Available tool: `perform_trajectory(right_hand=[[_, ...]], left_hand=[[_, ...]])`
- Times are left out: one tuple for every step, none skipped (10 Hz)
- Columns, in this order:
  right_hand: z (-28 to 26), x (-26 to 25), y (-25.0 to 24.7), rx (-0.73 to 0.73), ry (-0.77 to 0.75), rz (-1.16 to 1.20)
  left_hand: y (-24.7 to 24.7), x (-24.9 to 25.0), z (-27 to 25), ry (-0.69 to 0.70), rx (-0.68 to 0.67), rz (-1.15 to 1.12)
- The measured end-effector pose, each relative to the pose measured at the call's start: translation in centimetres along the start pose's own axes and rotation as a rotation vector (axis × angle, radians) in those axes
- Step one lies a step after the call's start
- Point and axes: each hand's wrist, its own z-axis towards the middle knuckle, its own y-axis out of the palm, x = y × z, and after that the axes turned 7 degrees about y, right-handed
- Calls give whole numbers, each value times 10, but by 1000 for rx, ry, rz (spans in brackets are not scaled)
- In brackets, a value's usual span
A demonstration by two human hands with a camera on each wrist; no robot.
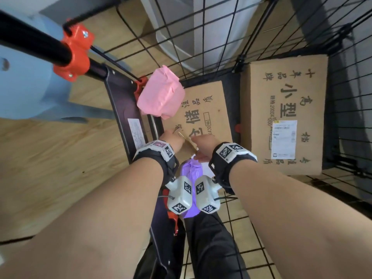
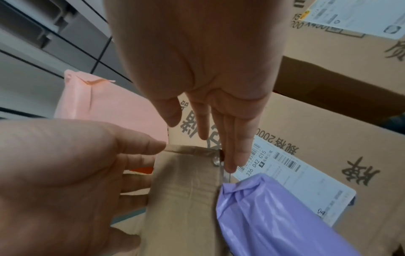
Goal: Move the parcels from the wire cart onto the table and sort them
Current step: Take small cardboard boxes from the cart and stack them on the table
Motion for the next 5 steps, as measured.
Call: perform_trajectory(right_hand=[[5, -1, -4, 19, -4, 15], [6, -1, -13, 103, 32, 55], [-3, 5, -33, 157, 30, 129], [-36, 5, -45, 163, -2, 221], [-56, 13, -61, 175, -45, 257]], left_hand=[[-3, 7, -12, -6, -66, -9], [-3, 12, -12, 11, -100, -59], [-7, 31, -31, 53, -80, -121], [-13, 52, -46, 101, -66, -181], [-20, 77, -64, 137, -64, -194]])
